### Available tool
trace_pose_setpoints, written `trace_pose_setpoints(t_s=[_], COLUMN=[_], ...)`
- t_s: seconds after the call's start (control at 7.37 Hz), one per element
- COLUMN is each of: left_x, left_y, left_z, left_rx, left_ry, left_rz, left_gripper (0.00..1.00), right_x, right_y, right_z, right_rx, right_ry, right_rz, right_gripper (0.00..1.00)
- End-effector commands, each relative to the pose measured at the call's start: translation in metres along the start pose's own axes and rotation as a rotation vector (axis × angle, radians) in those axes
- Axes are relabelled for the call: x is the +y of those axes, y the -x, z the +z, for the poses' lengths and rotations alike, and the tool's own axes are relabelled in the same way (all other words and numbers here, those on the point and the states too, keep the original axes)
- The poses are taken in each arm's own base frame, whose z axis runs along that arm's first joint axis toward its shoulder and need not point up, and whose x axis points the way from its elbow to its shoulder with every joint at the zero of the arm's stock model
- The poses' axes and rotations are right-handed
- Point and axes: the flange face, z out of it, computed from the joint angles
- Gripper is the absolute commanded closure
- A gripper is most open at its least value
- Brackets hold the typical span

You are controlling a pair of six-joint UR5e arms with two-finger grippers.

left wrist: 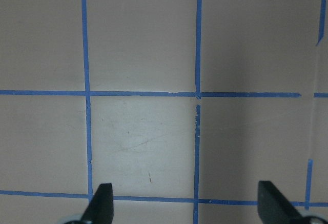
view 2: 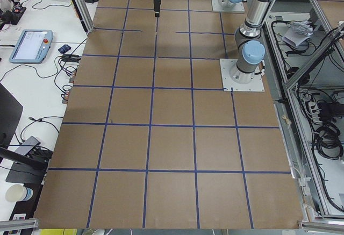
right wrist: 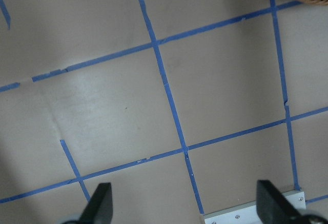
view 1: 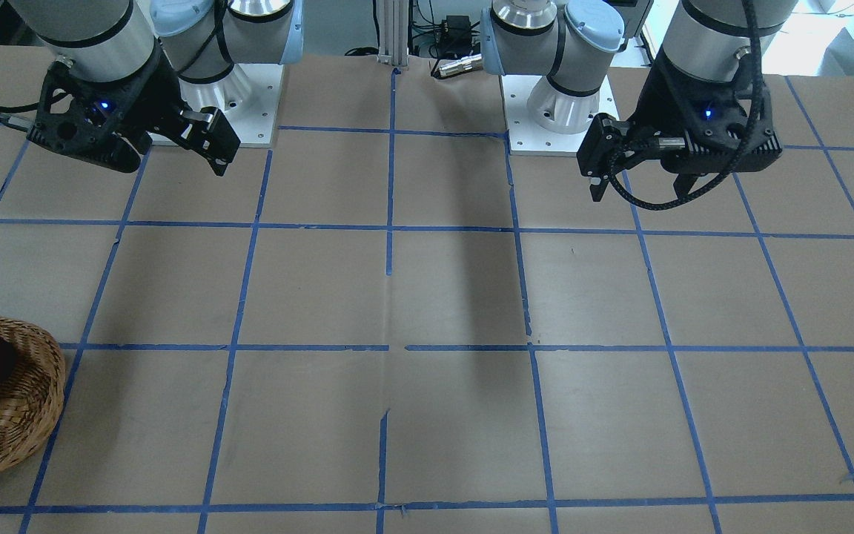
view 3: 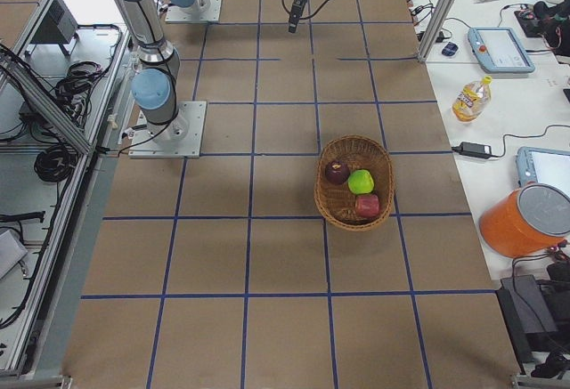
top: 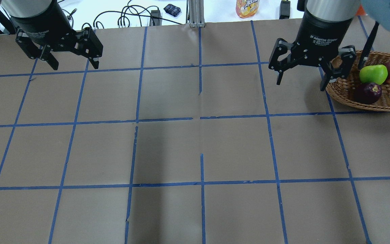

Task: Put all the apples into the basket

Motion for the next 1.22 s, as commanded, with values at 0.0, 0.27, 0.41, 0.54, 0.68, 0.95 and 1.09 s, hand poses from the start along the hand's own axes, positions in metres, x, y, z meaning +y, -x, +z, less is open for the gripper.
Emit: trace_pose_setpoints(t_s=[0.0,0.27,0.41,0.54,0.68,0.95,1.09], left_x=[0.002,0.003,0.003,0.003,-0.002,-0.003,0.001], left_y=[0.0,-0.001,-0.001,-0.002,-0.001,0.001,0.001], left_z=[0.001,-0.002,-0.002,0.004,0.006,0.004,-0.005], left_rx=[0.0,0.0,-0.001,-0.001,-0.005,-0.011,-0.015], left_ry=[0.003,-0.003,-0.003,0.007,0.008,0.003,-0.014], left_rz=[0.0,0.001,0.003,0.004,0.004,0.002,0.002], left_gripper=[0.0,0.0,0.0,0.0,0.0,0.0,0.0], right_x=[0.002,0.005,0.014,0.023,0.024,0.027,0.029], right_y=[-0.017,-0.026,-0.03,-0.03,-0.031,-0.023,-0.024], right_z=[0.006,-0.005,-0.019,-0.027,-0.026,-0.026,-0.027], right_rx=[-0.003,-0.013,-0.021,-0.03,-0.033,-0.096,-0.091], right_ry=[0.006,-0.015,-0.064,-0.089,-0.085,-0.069,-0.073], right_rz=[-0.077,-0.058,-0.054,-0.056,-0.081,-0.092,-0.095], right_gripper=[0.0,0.0,0.0,0.0,0.0,0.0,0.0])
